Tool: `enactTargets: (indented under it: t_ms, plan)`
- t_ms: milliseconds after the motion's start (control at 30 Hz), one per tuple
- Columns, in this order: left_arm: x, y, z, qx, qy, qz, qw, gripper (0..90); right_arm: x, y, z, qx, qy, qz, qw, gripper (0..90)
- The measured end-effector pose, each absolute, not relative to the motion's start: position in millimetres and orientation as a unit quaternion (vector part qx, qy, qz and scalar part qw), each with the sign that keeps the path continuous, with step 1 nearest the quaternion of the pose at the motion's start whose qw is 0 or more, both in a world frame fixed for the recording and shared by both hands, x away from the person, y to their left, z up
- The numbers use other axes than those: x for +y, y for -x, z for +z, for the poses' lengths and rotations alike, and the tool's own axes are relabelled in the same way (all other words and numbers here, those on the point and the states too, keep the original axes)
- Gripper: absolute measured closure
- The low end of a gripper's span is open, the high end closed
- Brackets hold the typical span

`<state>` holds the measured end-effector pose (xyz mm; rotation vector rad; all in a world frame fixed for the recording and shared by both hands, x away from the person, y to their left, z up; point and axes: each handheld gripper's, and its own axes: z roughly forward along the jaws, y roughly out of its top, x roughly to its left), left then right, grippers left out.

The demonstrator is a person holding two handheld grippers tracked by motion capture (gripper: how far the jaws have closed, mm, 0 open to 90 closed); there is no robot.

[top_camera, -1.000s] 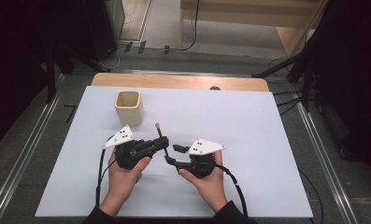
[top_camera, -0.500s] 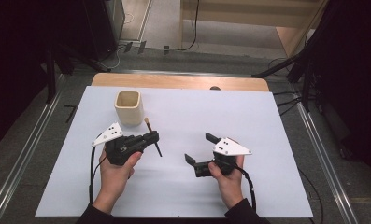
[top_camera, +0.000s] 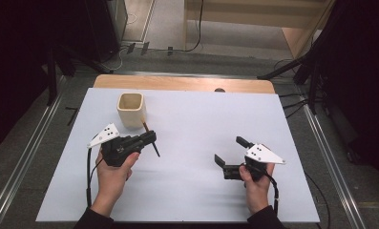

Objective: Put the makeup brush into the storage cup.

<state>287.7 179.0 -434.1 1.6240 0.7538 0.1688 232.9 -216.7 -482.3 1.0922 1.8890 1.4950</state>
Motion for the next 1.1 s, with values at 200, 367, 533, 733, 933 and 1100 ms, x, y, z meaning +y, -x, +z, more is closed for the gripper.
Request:
enactTargets:
  t_ms: [200,367,533,733,933,1100]
  plan:
    - [182.3,-289.4,-434.2,0.332,-0.708,0.082,0.618,83.9,-237.5,-226.3,-482.0,0.684,-0.407,0.55,0.254,0.0]
    - [184.5,-290.9,-433.4,0.333,-0.708,0.084,0.617,83.9,-253.1,-221.4,-484.2,0.678,-0.417,0.544,0.265,0.0]
    - [186.5,-291.3,-432.4,0.339,-0.707,0.09,0.614,83.9,-267.9,-215.4,-488.0,0.672,-0.425,0.545,0.263,0.0]
    - [191.5,-295.9,-432.2,0.347,-0.708,0.1,0.606,83.9,-278.9,-206.1,-488.9,0.669,-0.426,0.54,0.28,0.0]
    - [197.1,-299.2,-428.5,0.352,-0.708,0.111,0.601,84.0,-288.1,-198.8,-493.5,0.67,-0.432,0.536,0.28,0.0]
    - [198.8,-304.1,-422.7,0.352,-0.712,0.122,0.595,84.0,-295.6,-193.5,-498.3,0.673,-0.435,0.533,0.272,0.0]
